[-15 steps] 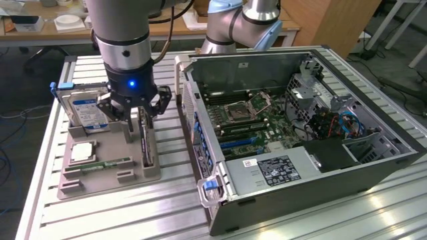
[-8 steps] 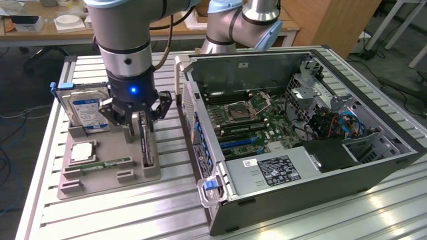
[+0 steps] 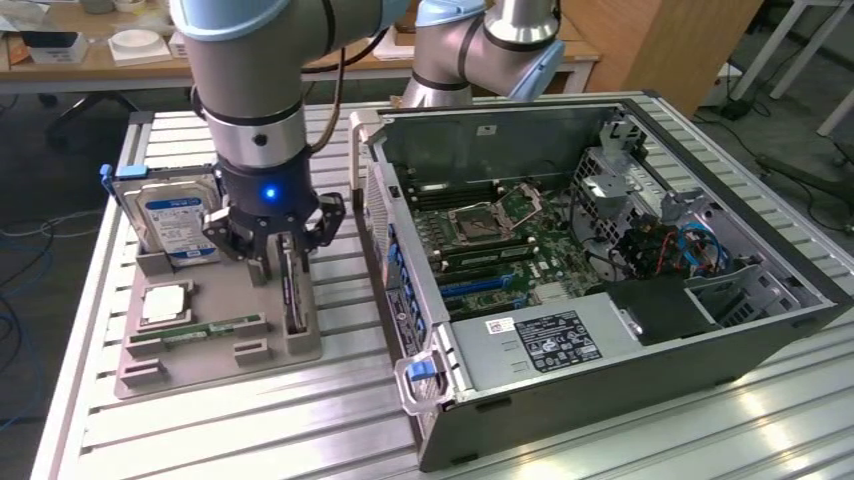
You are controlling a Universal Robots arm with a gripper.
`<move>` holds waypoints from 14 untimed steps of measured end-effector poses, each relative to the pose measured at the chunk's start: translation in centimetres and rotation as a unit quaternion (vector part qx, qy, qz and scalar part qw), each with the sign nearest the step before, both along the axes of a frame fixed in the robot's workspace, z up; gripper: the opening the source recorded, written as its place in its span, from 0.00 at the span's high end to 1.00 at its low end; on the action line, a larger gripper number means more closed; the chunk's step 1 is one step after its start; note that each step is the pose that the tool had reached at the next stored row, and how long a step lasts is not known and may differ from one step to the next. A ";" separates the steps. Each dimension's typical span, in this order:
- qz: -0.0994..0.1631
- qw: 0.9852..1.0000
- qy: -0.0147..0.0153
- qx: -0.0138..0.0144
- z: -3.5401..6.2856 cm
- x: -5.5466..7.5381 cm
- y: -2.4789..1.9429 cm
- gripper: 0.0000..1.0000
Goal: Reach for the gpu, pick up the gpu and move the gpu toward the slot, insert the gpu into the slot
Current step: 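Pick up the gpu and move the gpu toward the slot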
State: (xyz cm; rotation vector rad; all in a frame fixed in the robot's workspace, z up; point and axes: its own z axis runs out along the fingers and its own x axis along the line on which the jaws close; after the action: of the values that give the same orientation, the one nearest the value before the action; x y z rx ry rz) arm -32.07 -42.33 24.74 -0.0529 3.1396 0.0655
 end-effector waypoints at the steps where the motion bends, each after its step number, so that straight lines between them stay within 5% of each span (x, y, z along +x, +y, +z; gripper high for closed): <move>1: 0.000 1.000 0.000 0.000 -0.18 0.0 0.00 0.53; 14: 0.000 1.000 0.000 -0.001 -1.78 0.1 0.02 0.53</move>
State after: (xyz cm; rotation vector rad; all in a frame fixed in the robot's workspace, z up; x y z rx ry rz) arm -31.95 -42.31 22.96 -0.0529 3.1391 0.0639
